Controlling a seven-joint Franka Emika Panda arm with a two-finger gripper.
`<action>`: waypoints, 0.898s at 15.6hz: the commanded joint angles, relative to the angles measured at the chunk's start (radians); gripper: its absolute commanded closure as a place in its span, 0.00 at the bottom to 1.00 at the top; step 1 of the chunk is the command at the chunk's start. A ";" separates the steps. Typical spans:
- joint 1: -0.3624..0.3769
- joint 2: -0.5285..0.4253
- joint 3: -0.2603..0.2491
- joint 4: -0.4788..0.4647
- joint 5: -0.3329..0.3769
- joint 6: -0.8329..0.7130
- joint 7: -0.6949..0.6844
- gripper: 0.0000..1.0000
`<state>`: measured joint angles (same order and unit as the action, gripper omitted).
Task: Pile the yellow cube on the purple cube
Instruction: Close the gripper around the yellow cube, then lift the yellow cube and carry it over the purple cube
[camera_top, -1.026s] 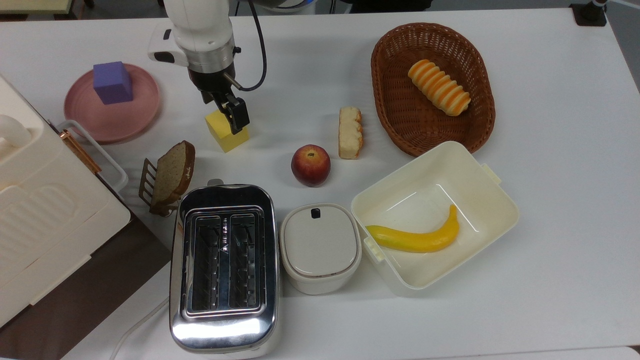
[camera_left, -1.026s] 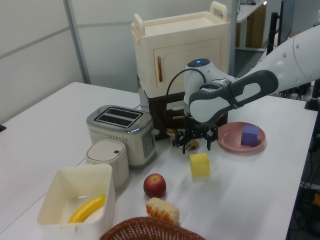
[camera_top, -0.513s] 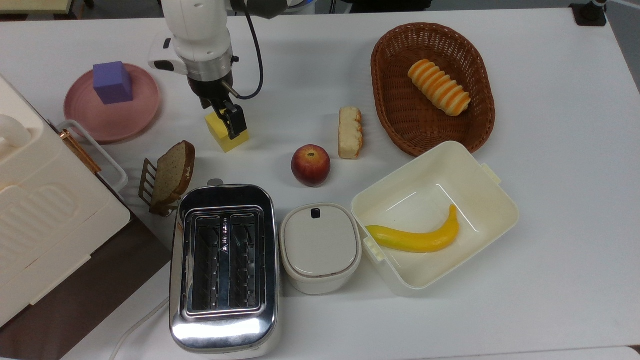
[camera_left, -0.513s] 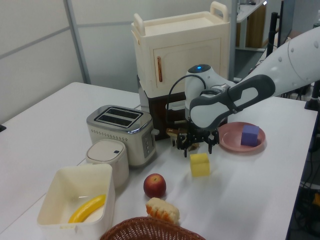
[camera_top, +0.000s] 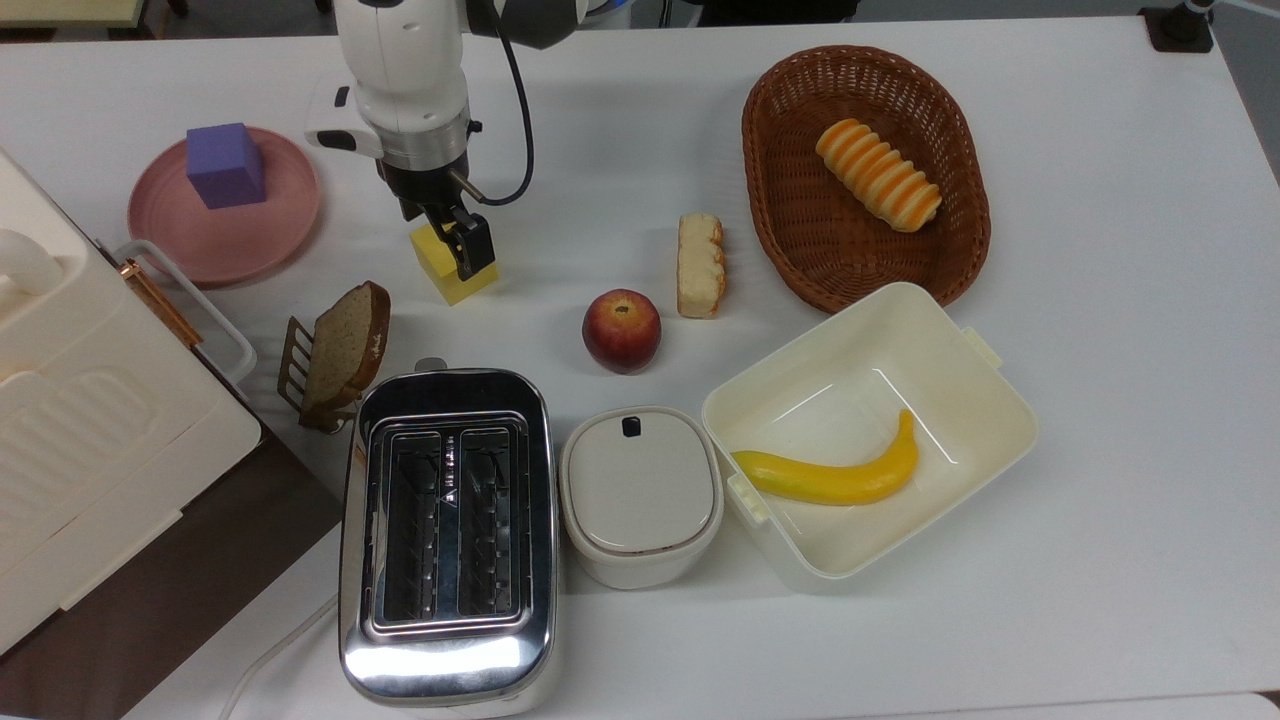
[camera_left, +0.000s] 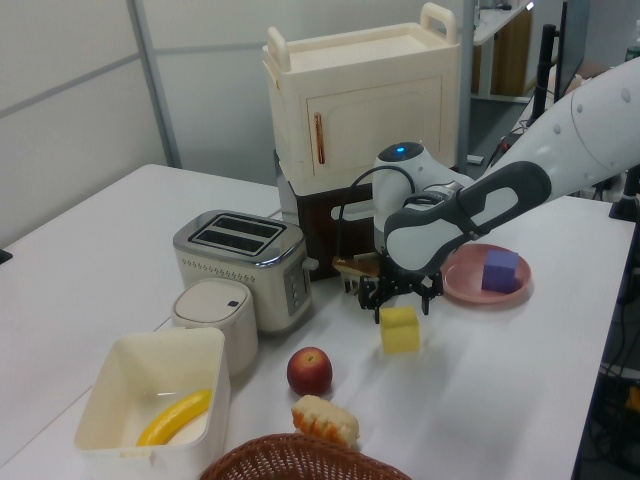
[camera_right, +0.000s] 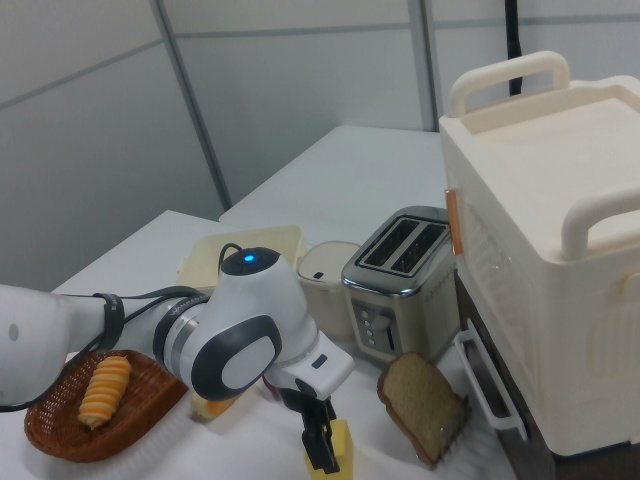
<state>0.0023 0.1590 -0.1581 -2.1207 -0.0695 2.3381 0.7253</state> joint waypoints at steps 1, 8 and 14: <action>0.001 -0.009 -0.006 -0.027 -0.022 0.033 -0.015 0.00; 0.001 -0.004 -0.006 -0.033 -0.042 0.082 -0.017 0.70; -0.004 -0.012 -0.006 -0.033 -0.059 0.079 -0.021 0.70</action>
<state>0.0014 0.1671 -0.1581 -2.1262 -0.1108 2.3880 0.7217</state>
